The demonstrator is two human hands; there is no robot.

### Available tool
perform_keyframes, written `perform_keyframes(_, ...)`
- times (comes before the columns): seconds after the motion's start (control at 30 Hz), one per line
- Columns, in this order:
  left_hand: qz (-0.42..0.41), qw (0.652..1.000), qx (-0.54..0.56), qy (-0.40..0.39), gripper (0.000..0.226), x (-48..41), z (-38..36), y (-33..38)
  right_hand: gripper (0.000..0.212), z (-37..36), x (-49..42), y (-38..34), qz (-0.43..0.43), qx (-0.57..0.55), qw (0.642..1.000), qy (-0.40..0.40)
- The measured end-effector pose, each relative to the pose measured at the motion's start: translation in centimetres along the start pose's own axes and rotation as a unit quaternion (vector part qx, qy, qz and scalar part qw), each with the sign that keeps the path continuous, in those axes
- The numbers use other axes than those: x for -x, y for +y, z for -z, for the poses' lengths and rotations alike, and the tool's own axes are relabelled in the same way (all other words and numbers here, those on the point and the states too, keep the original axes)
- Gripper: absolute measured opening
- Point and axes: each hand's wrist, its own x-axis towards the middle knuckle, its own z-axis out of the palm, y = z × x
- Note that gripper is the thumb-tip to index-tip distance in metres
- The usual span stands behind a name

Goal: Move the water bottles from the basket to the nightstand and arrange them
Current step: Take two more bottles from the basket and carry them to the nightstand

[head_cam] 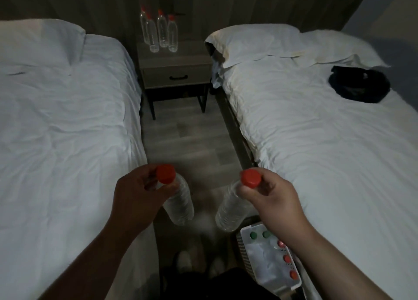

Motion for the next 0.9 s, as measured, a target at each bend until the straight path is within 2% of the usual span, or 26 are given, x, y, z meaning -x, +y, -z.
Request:
perform_keyframes(0.33,0.002,1.0,0.0,-0.023,0.039,-7.8,-4.6,2.6,0.026,2.7,-8.0,1.2,-0.019,-0.01,0.999,0.048)
perform_keyframes(0.43,0.015,1.0,-0.005,-0.016,0.036,-11.1,-6.3,3.5,0.025,3.7,-11.9,1.4,-0.017,0.009,0.999,0.037)
perform_keyframes(0.67,0.015,0.998,-0.034,0.054,0.033,-17.8,-8.3,5.5,0.027,5.9,-21.2,0.5,0.018,0.076,0.997,-0.005)
perform_keyframes(0.8,0.038,0.992,0.009,0.118,0.039,-20.3,-7.7,5.6,0.033,5.0,-25.6,-1.1,0.047,0.078,0.995,-0.042)
perform_keyframes(0.9,0.043,0.988,0.019,0.145,0.045,-21.6,-6.5,5.5,0.031,3.7,-28.4,-2.0,0.047,0.081,0.994,-0.065)
